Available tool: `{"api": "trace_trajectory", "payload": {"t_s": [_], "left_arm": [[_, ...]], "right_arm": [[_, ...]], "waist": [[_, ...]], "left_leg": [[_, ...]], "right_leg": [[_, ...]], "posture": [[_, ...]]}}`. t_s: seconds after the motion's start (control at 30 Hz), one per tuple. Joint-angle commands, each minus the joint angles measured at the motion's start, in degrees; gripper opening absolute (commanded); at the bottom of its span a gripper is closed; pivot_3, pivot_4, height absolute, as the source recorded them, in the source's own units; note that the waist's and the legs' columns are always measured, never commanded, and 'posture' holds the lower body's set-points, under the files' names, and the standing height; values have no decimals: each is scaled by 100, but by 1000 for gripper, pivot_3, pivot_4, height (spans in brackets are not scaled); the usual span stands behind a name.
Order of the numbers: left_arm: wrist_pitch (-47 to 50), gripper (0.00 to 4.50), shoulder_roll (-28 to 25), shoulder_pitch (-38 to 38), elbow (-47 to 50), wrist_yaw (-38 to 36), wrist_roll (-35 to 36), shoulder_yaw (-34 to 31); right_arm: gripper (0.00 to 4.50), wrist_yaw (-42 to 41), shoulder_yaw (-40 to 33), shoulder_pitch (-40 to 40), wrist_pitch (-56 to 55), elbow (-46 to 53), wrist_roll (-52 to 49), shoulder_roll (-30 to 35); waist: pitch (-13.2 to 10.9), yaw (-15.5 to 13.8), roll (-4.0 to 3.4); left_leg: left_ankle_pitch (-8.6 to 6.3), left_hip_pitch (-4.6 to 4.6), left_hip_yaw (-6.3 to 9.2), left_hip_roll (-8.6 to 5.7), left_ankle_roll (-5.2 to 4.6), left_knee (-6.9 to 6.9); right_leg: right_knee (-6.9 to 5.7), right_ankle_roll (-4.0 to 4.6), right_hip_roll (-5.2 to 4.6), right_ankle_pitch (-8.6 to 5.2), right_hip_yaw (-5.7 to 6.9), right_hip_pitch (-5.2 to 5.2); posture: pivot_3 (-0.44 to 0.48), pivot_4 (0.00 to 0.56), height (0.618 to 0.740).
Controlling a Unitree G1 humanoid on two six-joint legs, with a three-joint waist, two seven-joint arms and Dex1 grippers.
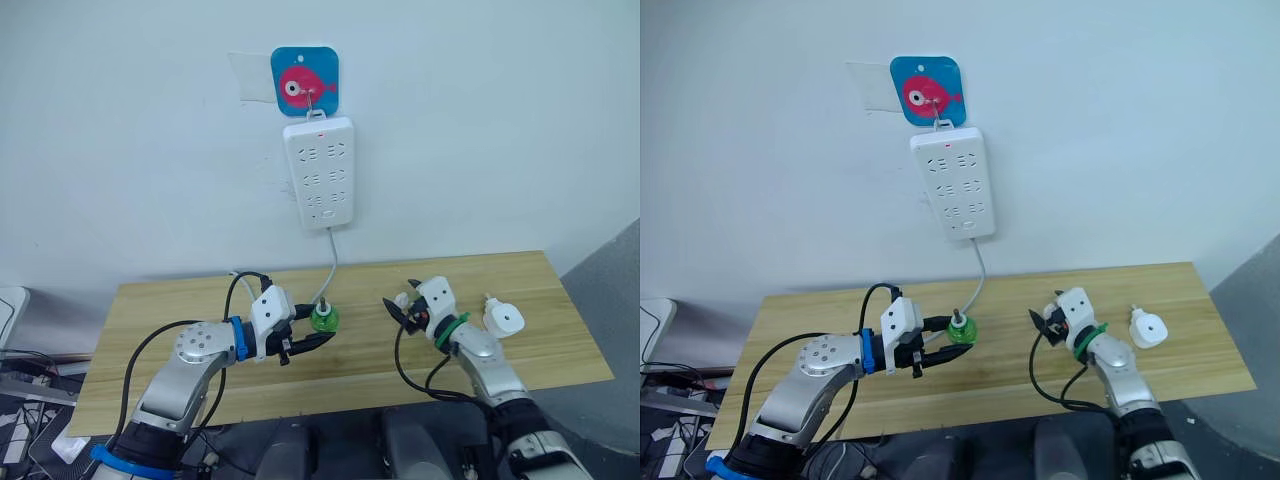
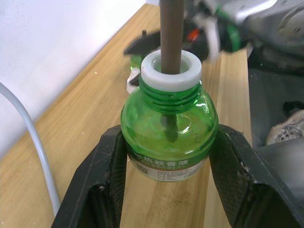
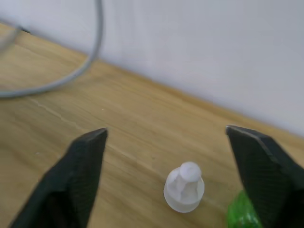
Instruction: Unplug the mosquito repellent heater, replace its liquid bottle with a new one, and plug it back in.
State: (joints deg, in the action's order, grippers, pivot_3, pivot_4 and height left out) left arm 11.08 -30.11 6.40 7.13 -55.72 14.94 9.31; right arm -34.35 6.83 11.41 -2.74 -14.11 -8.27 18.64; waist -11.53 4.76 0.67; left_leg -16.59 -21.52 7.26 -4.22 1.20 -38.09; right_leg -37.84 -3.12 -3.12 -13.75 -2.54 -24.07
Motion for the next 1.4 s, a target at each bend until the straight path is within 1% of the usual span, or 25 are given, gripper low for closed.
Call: {"api": "trace_trajectory", "payload": {"t_s": [0.03,0.1,0.13,0.17,0.23,0.33,0.47,0.63,1.0,1.1,1.13,1.17,1.4], "left_arm": [[-72,2151,-68,7,177,-107,76,-21],[-111,2151,-78,69,120,-176,90,-18],[-125,2151,-73,132,84,-217,91,-10],[-159,2151,-71,188,54,-268,82,5],[-191,2151,-58,294,28,-366,82,43],[-170,2151,-15,424,50,-484,134,85],[-136,2151,30,550,159,-593,175,153],[-134,2151,22,567,243,-649,180,213],[-26,2151,86,662,298,-662,205,226],[-11,2151,108,686,294,-659,207,222],[-5,2151,115,688,299,-656,208,221],[1,2151,122,693,299,-651,210,220],[112,2151,198,698,309,-602,285,169]], "right_arm": [[4493,-1101,81,-271,1255,1870,-1141,514],[4493,-1523,40,-317,1936,2572,-1681,909],[4042,-1739,32,-307,2262,2862,-1937,1131],[3832,-1890,45,-278,2471,3068,-2086,1291],[3142,-2077,122,-178,2803,3384,-2281,1507],[3142,-2118,283,77,3120,3589,-2380,1504],[3142,-1824,566,425,3335,3546,-2235,1072],[3142,-1720,684,654,3372,3369,-2115,818],[3142,-1806,997,934,3217,2912,-1735,567],[2491,-1831,1071,940,3091,2787,-1575,521],[2126,-1838,1101,922,3037,2754,-1500,533],[1986,-1864,1124,901,2958,2722,-1427,548],[1986,-1878,921,806,2929,2725,-1527,537]], "waist": [[-1,2,-2],[-1,5,-2],[-1,5,-1],[-1,1,-1],[-1,-4,0],[-1,2,0],[-1,0,0],[-1,-10,0],[-1,-12,0],[-1,-12,0],[-1,-11,0],[-1,-11,0],[-1,-11,0]], "left_leg": [[0,0,0,0,0,0],[0,2,1,4,0,-1],[0,3,1,5,0,-1],[0,3,4,6,0,-1],[0,2,6,5,0,-2],[0,0,3,5,0,-1],[0,-1,6,8,1,-1],[1,-13,8,1,2,-3],[1,-14,13,2,2,-3],[1,-14,13,2,2,-3],[1,-14,13,1,2,-3],[1,-15,12,1,2,-2],[1,-14,13,2,2,-3]], "right_leg": [[-1,0,-1,0,-1,-1],[1,0,0,0,2,2],[0,0,0,-1,3,4],[2,-1,1,-1,7,5],[5,-1,1,-1,10,7],[7,-1,1,-1,9,5],[7,0,0,0,11,2],[11,0,-4,0,10,-5],[9,0,-4,1,14,-6],[8,0,-3,0,14,-7],[8,0,-3,1,14,-7],[8,0,-4,0,13,-8],[8,0,-3,1,13,-8]], "posture": [[-106,202,740],[-116,198,740],[-116,198,740],[-120,195,740],[-122,193,740],[-123,191,740],[-121,186,740],[-121,186,740],[-102,184,740],[-101,185,740],[-101,185,740],[-101,186,740],[-104,186,740]]}}
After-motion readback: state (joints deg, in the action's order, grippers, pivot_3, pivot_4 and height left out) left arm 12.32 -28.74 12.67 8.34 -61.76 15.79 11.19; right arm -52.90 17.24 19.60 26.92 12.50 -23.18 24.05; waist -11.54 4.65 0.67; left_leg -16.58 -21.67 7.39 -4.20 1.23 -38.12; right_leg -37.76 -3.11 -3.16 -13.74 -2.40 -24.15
